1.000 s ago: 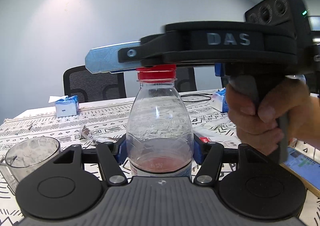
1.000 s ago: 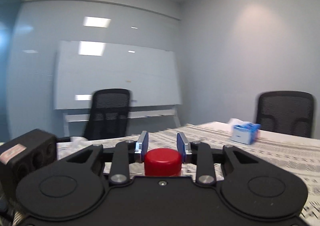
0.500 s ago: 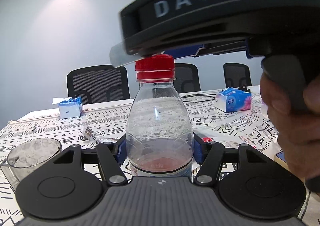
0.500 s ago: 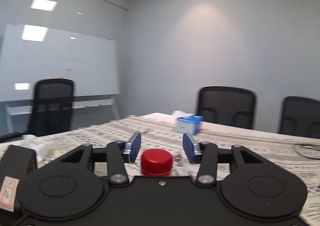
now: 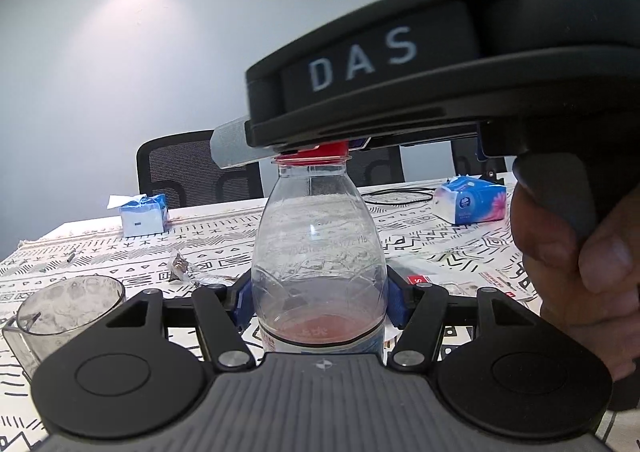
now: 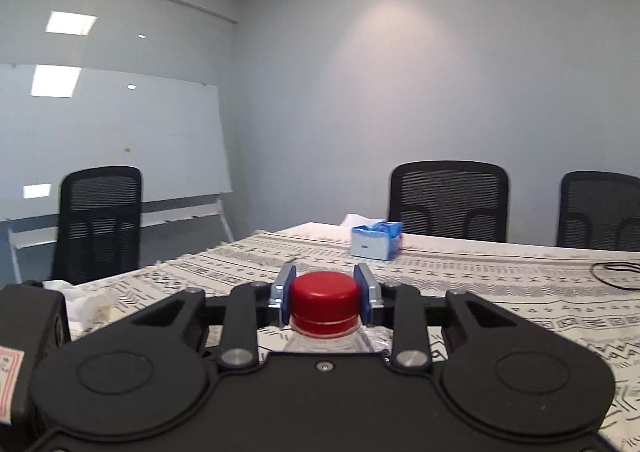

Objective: Unscrew bottle cap and pour

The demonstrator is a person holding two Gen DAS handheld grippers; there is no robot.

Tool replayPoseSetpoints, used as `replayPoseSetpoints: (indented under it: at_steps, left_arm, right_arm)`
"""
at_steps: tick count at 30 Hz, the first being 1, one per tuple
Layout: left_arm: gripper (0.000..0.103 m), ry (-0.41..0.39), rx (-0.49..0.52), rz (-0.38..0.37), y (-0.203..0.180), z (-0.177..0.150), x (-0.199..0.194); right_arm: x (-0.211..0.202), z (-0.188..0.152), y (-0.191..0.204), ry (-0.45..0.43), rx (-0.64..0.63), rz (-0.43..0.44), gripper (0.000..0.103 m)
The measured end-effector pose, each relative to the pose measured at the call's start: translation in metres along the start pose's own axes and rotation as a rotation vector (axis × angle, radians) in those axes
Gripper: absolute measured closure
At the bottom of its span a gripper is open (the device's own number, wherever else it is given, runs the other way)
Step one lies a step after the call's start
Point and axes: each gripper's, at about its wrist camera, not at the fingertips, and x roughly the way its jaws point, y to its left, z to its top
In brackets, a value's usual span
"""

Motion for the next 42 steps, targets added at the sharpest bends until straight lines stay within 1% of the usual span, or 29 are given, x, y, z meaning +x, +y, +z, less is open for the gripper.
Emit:
replayPoseSetpoints:
  at_steps: [3,4,5,6,9,10,11,13,15,16,20,28,32,36,38,40,41,42]
  left_arm:
    - [0.045,0.0,-0.001,0.001,0.001,0.0,0.001]
    - [0.045,0.0,0.0,-0.001,0.002,0.0,0.003]
    - [0.045,0.0,0.002,-0.001,0.003,0.0,0.004]
    - [0.045,-0.001,0.004,-0.001,0.003,0.0,0.005]
    - [0.045,-0.001,0.013,0.005,0.003,0.0,0.006]
    - [0.045,-0.001,0.015,0.006,0.002,0.0,0.006]
    - [0.045,-0.001,0.016,0.006,0.002,0.0,0.006]
    - [0.045,-0.001,0.011,0.001,0.004,0.0,0.005]
    - [0.044,-0.001,0.001,-0.007,0.006,0.0,0.005]
    - [0.044,-0.001,0.001,-0.009,0.007,0.0,0.004]
    - [0.045,-0.003,0.023,-0.004,0.004,-0.001,0.004]
    - [0.045,0.001,-0.013,-0.026,0.01,-0.001,0.006]
    - [0.045,0.0,-0.014,-0.03,0.011,-0.001,0.008]
    - [0.045,-0.001,-0.017,-0.036,0.011,-0.001,0.009]
    - [0.045,0.0,-0.018,-0.034,0.012,-0.001,0.009]
    - [0.045,0.0,-0.017,-0.033,0.012,0.0,0.01]
    - [0.045,0.0,-0.015,-0.032,0.011,0.0,0.01]
    - [0.045,0.0,-0.013,-0.03,0.011,0.0,0.01]
  right_arm:
    - [0.001,0.003,-0.01,0.01,-0.006,0.068,0.07]
    - [0.002,0.004,-0.012,0.016,-0.008,0.083,0.07]
    - [0.001,0.006,-0.012,0.025,0.001,0.081,0.069]
    - [0.001,0.008,-0.011,0.037,0.037,0.058,0.069]
    - [-0.001,0.01,0.0,0.04,0.047,-0.018,0.067]
    - [0.001,0.012,0.003,0.046,0.058,-0.052,0.06]
    - [0.003,0.013,0.004,0.047,0.069,-0.082,0.056]
    - [0.007,0.015,0.008,0.047,0.091,-0.141,0.058]
    - [0.011,0.015,0.015,0.048,0.067,-0.176,0.068]
    - [0.013,0.014,0.019,0.049,0.048,-0.188,0.07]
    - [0.011,0.011,0.01,0.028,0.035,-0.116,0.07]
    - [0.008,0.004,-0.009,-0.012,0.01,0.027,0.07]
    - [0.006,0.0,-0.019,-0.032,-0.003,0.1,0.07]
    - [0.01,0.003,-0.035,-0.035,-0.01,0.218,0.07]
    - [0.01,0.007,-0.036,-0.01,-0.006,0.229,0.069]
    - [0.01,0.012,-0.029,0.012,-0.006,0.181,0.069]
    - [0.011,0.012,-0.025,0.012,-0.014,0.165,0.069]
    - [0.011,0.013,-0.019,0.011,-0.031,0.131,0.069]
